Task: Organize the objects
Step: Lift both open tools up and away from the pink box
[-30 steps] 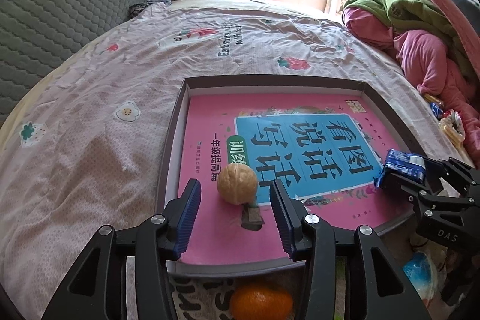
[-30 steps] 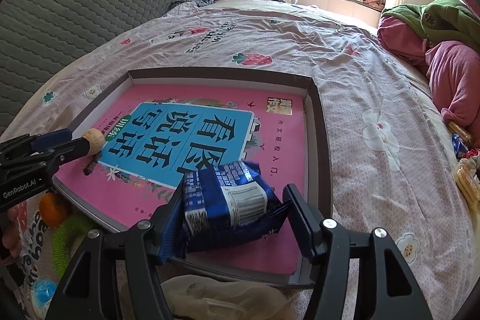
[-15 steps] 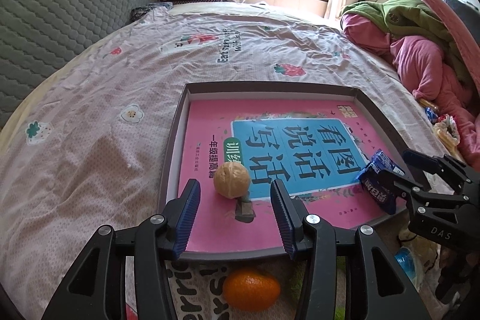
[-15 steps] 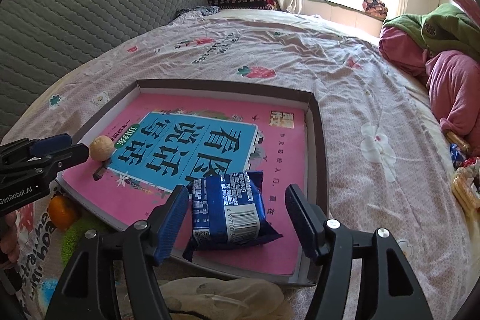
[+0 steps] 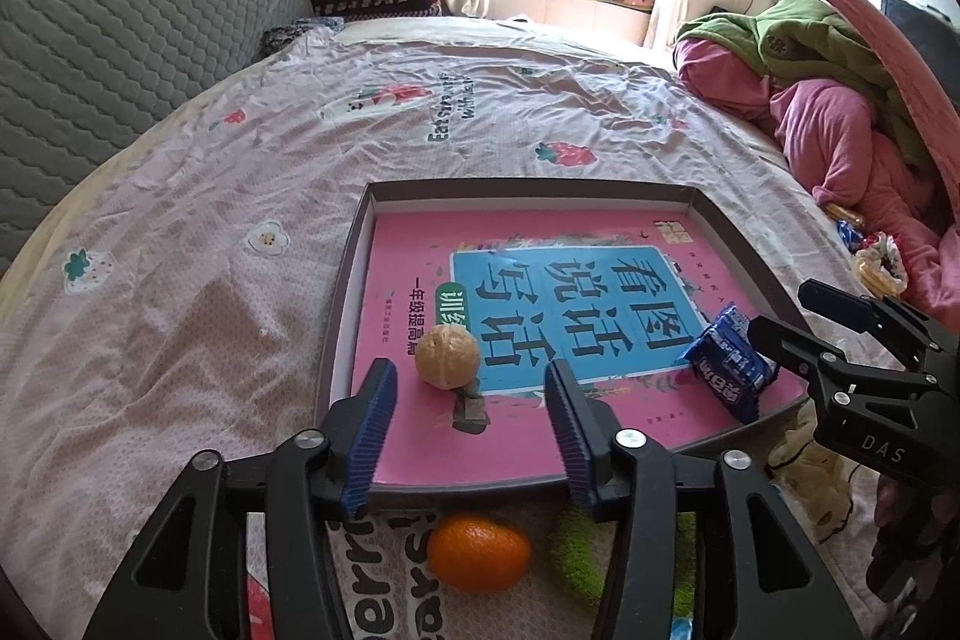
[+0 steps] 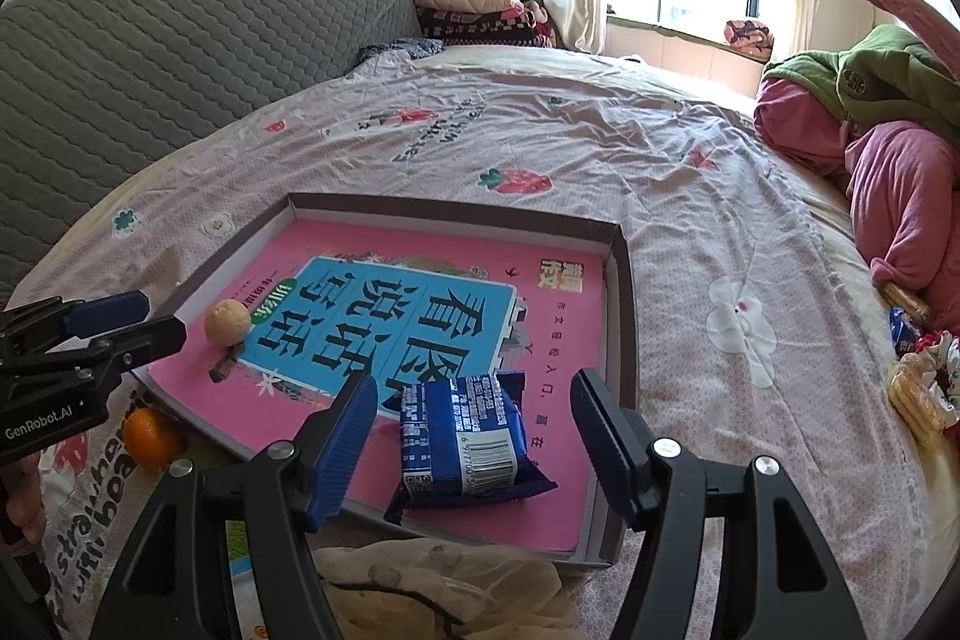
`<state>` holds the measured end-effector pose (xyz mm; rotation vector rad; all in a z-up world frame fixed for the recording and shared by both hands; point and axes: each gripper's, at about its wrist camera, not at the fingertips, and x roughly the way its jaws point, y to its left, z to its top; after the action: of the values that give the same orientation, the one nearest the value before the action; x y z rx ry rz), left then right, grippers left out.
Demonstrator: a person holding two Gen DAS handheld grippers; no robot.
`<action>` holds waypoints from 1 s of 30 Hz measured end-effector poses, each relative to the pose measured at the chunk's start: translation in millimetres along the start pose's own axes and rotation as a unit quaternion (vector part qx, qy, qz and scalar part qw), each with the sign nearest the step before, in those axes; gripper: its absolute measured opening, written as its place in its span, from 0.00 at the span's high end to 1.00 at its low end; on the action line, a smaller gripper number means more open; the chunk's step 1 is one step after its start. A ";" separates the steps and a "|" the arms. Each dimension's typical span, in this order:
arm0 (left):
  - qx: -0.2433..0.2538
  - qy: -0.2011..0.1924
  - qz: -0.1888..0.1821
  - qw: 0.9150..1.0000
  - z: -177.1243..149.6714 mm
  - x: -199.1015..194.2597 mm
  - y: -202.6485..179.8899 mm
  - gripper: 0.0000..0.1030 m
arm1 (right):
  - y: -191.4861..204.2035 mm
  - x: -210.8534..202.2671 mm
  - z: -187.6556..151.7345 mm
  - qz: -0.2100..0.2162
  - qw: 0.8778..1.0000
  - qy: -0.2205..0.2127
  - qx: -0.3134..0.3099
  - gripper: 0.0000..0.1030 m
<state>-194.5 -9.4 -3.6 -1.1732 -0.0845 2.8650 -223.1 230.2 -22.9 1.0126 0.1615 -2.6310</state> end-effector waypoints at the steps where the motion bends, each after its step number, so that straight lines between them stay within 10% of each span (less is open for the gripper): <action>1: 0.000 -0.001 0.000 1.000 -0.3 -1.7 -0.9 0.44 | 0.5 -2.3 0.7 0.000 1.000 -0.003 -0.001 0.35; 30: -0.013 -0.047 -0.008 0.999 -26.7 -73.5 -19.1 0.37 | 25.6 -84.4 -14.7 0.021 0.996 -0.088 -0.022 0.35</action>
<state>-123.0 6.1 30.0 -1.0369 -0.1333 2.9116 -146.3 230.4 22.9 0.7569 0.1543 -2.6496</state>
